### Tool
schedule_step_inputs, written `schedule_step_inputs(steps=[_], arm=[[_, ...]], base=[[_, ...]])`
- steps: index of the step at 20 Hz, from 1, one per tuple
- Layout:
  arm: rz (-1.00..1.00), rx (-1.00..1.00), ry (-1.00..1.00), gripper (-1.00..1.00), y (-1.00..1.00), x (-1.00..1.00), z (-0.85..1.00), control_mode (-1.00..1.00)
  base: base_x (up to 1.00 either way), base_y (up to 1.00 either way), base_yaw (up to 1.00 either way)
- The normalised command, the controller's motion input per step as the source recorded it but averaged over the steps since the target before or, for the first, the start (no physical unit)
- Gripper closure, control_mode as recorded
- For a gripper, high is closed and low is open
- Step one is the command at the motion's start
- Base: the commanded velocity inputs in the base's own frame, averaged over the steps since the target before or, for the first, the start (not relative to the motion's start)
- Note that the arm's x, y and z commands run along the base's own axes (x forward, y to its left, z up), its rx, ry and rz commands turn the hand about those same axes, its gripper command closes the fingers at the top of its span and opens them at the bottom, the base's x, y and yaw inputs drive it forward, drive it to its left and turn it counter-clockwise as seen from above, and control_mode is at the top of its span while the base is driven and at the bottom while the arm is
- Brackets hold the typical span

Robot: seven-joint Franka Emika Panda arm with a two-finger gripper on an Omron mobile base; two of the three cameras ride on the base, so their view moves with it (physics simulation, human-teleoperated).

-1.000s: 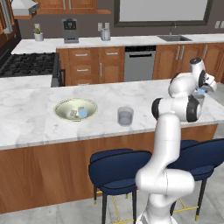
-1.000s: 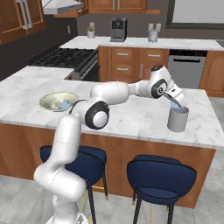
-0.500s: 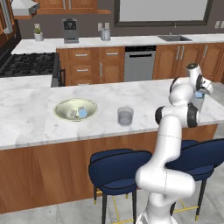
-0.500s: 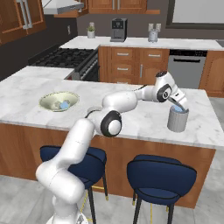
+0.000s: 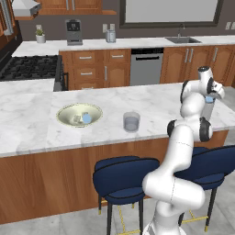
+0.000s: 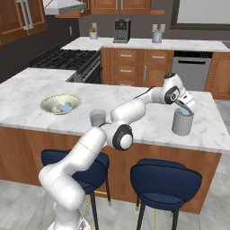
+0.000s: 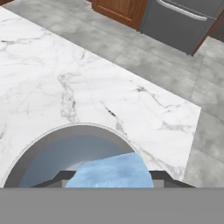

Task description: There are four ice cubes in the ice bowl. Place two ice cubes in each glass of water.

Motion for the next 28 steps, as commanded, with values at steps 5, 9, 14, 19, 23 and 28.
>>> schedule_step_inputs(steps=[5, 9, 14, 19, 23, 28], arm=[[0.00, -0.01, -0.01, -1.00, 0.05, 0.08, -0.27, -1.00], [0.01, 0.00, -0.26, -1.00, 0.00, -0.08, 0.00, -1.00], [0.01, 0.07, -0.42, -1.00, 0.10, -0.16, 0.06, -1.00], [0.26, 0.51, -0.03, -1.00, 0.61, -0.28, 0.04, -1.00], [0.51, 0.49, 0.51, -1.00, 0.73, 0.11, 0.42, -1.00], [0.55, 0.39, 0.40, -1.00, 0.68, 0.47, 0.91, -1.00]], base=[[0.00, 0.00, 0.00], [0.00, 0.00, 0.00], [0.00, 0.00, 0.00], [0.00, 0.00, 0.00], [0.00, 0.00, 0.00], [0.00, 0.00, 0.00]])
